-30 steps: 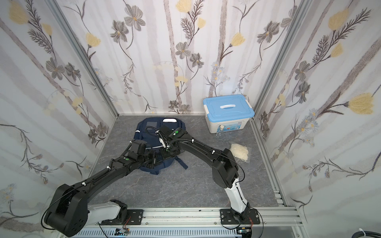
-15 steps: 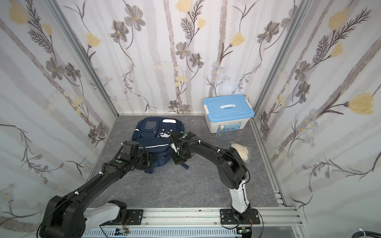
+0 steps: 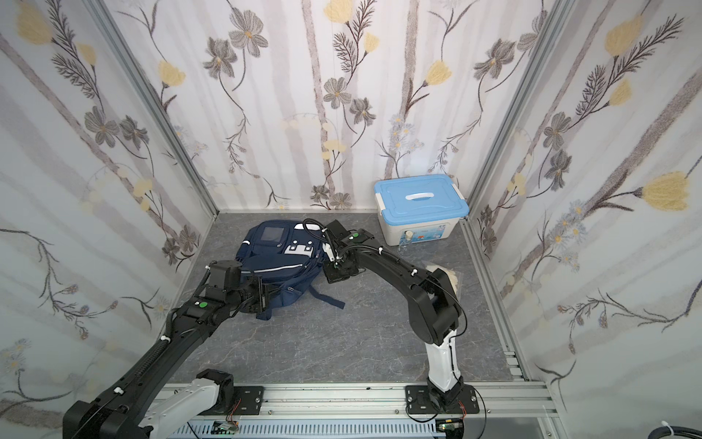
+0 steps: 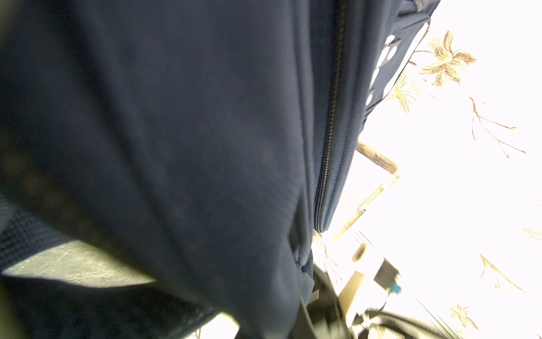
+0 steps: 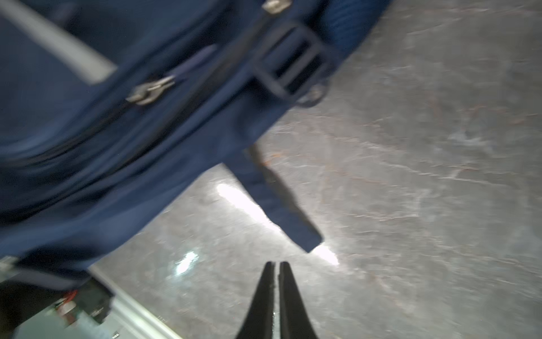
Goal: Zip up the backpack
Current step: Zip the zipper on the backpack.
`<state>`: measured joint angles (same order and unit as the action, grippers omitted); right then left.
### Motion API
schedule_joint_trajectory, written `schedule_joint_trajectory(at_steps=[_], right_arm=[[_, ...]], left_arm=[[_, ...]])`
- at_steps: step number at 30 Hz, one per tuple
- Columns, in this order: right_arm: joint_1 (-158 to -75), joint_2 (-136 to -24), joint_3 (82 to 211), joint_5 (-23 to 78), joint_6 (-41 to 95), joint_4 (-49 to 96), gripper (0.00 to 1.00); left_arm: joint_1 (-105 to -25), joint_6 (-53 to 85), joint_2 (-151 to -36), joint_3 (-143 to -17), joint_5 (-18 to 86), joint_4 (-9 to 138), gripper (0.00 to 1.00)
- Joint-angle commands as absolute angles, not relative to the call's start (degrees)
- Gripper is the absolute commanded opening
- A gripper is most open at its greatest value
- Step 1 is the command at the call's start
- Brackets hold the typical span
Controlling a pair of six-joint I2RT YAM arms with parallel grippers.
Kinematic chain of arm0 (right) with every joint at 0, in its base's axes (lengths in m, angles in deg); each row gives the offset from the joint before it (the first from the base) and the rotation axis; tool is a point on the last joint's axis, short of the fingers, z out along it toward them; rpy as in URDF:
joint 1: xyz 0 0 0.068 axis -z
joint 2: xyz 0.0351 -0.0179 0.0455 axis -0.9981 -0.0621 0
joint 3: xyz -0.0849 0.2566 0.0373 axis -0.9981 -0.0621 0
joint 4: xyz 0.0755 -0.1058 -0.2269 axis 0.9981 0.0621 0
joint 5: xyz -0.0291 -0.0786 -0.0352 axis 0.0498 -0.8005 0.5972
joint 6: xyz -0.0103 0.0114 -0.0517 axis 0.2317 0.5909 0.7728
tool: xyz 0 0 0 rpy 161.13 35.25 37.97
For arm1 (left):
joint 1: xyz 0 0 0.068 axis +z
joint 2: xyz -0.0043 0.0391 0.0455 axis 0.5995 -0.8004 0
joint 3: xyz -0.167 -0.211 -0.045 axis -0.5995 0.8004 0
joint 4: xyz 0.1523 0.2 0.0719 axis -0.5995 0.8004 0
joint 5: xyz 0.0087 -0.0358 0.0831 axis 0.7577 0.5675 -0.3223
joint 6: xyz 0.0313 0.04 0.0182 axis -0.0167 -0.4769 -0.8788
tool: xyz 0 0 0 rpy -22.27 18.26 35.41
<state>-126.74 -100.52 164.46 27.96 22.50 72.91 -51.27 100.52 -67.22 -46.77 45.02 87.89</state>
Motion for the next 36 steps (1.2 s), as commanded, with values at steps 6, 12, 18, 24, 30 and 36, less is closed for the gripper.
schedule_joint_trajectory(at_steps=[6,12,18,24,30,36], right_arm=[[-129.18,-95.57,158.71,41.2,18.95,57.38,0.48],[-131.62,-101.55,164.12,44.17,23.92,57.64,0.42],[-131.58,-105.98,168.43,45.34,30.74,59.29,0.41],[-131.62,-108.66,171.36,47.57,35.36,62.57,0.43],[-132.05,-108.23,171.67,50.0,37.11,64.33,0.41],[-132.48,-110.0,173.52,52.62,39.37,67.72,0.36]], left_arm=[[-51.59,102.34,-71.77,-49.38,47.32,82.16,0.0],[-51.55,102.08,-70.42,-48.7,47.42,83.32,0.0],[-51.49,102.44,-70.19,-48.11,47.92,82.5,0.0],[-51.48,102.45,-70.11,-47.87,48.17,82.18,0.0],[-51.34,102.9,-69.73,-46.99,47.66,81.79,0.0],[-51.24,103.23,-69.27,-46.64,47.49,81.8,0.0]])
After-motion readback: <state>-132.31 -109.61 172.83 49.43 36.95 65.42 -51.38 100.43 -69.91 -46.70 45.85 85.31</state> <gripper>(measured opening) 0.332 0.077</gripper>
